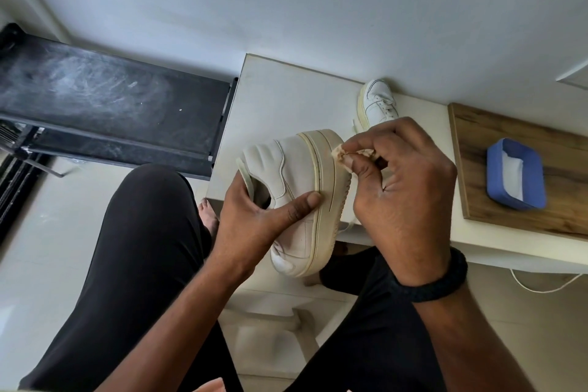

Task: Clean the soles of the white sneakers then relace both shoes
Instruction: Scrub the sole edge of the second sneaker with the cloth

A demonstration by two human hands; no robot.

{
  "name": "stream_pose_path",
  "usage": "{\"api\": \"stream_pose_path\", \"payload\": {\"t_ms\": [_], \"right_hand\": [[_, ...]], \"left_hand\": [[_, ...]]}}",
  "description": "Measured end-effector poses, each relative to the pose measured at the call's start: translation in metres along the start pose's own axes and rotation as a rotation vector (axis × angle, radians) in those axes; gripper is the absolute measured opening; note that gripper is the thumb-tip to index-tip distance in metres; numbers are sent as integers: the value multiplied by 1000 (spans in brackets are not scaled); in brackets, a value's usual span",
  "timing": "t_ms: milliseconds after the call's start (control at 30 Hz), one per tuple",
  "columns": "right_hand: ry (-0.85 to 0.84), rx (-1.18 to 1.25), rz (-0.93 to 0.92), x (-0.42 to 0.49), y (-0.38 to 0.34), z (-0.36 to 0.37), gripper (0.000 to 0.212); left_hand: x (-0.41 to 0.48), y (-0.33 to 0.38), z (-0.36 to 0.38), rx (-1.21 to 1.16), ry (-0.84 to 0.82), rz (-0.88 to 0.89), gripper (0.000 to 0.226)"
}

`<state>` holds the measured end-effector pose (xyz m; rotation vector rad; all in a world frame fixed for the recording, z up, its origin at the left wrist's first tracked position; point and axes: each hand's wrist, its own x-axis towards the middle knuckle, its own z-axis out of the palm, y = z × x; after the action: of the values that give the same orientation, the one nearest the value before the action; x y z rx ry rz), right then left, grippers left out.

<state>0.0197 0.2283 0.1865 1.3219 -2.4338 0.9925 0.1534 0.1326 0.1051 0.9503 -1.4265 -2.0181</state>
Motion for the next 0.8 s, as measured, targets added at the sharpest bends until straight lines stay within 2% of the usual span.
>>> {"api": "stream_pose_path", "payload": {"t_ms": [133, 267, 400, 633, 800], "right_hand": [[-34, 1, -46, -8, -10, -2, 10], [-104, 23, -91, -18, -19, 0, 11], [-74, 43, -44, -11, -13, -5, 12], [-76, 12, 33, 3, -2, -18, 10], [-172, 27, -45, -10, -13, -21, 10]], "left_hand": [[1, -1, -2, -17, -4, 6, 85], [-1, 3, 0, -55, -23, 13, 76], [-2, 6, 2, -32, -24, 28, 72], [-4, 6, 2, 82, -21, 140, 74], [-3, 5, 2, 104, -34, 229, 70]]}}
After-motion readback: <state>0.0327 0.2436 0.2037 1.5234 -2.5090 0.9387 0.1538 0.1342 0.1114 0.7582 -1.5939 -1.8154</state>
